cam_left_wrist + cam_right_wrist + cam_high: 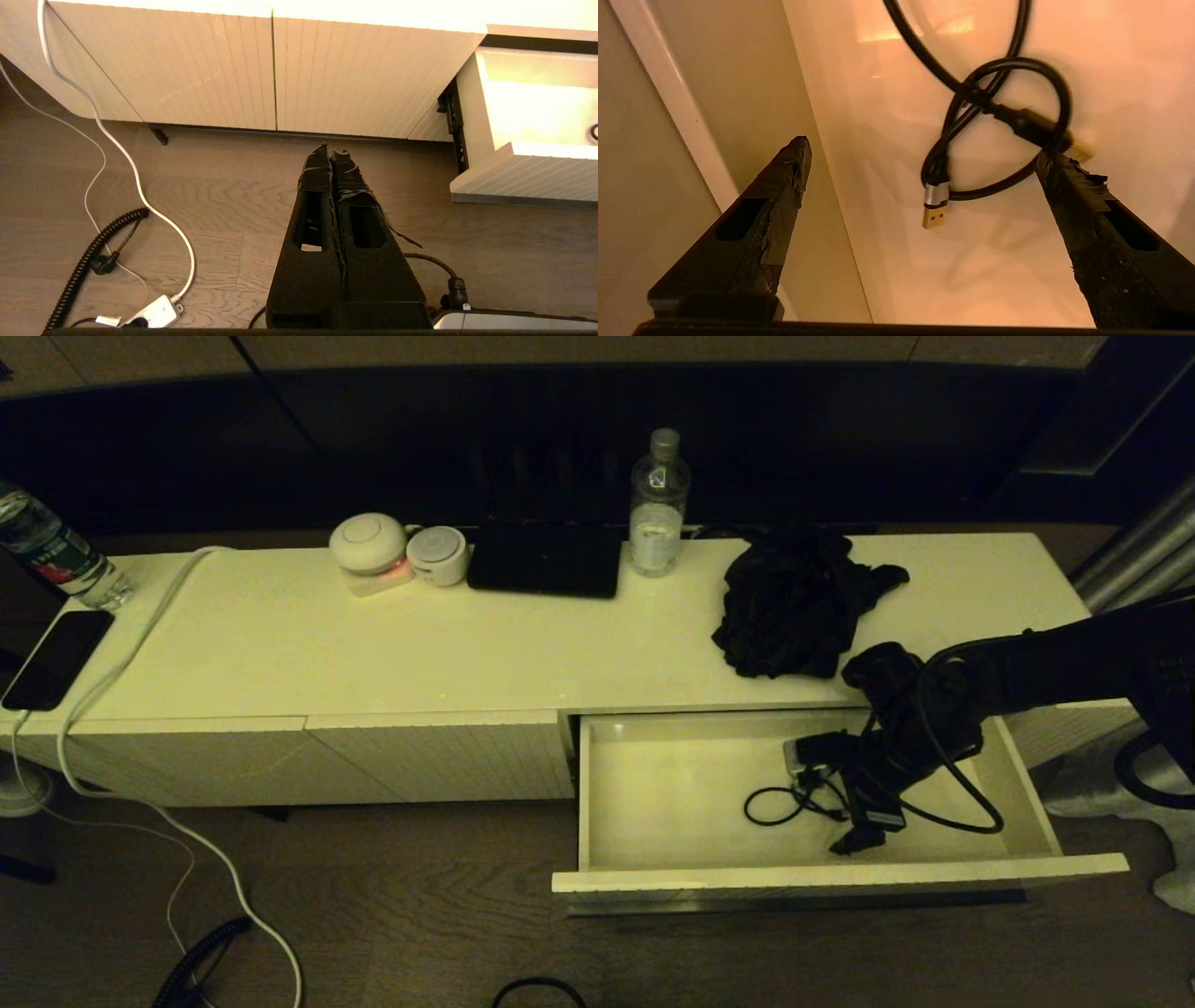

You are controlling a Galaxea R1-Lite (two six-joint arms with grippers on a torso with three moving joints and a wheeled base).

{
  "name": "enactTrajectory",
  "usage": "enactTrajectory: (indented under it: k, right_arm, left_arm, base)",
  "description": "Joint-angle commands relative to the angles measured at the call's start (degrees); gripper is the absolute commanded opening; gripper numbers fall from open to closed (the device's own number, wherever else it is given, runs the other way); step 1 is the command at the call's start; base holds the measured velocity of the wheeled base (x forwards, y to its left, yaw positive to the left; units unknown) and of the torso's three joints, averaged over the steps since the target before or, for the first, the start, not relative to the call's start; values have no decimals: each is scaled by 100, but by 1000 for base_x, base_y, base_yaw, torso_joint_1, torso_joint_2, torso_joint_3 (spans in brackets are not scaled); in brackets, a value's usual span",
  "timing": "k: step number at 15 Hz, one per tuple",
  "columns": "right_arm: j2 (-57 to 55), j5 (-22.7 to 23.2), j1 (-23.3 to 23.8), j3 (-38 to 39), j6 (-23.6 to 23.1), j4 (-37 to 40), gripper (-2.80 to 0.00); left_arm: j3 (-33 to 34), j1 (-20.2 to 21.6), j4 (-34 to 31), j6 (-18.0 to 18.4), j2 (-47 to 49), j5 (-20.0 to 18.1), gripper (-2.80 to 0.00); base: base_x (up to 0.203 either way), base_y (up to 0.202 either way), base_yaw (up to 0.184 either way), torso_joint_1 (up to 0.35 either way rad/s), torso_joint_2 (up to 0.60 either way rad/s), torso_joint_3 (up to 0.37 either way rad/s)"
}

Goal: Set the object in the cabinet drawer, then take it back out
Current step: Take the data cable out of the drawer and put it on the table

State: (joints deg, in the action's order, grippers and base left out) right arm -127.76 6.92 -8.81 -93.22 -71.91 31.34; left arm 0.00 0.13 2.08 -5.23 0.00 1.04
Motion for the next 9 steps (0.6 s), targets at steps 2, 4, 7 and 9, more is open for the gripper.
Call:
enactTrajectory:
  k: [2,4,7,9]
  right_arm:
    - [-21,11,11,23,-42,13,0]
    - [-30,11,11,23,-42,13,0]
    - [-48,11,11,-3,-42,13,0]
    - [-59,11,17,-12,-42,4,0]
  left_arm:
    - [2,4,2,-4,-9,2,-280]
    - [0,4,2,-4,-9,2,-280]
    - [0,4,2,-4,-9,2,-280]
    - [0,4,2,-4,-9,2,-280]
  base:
    - [0,0,0,0,0,0]
    - [0,0,0,0,0,0]
    - [0,0,0,0,0,0]
    - [0,0,0,0,0,0]
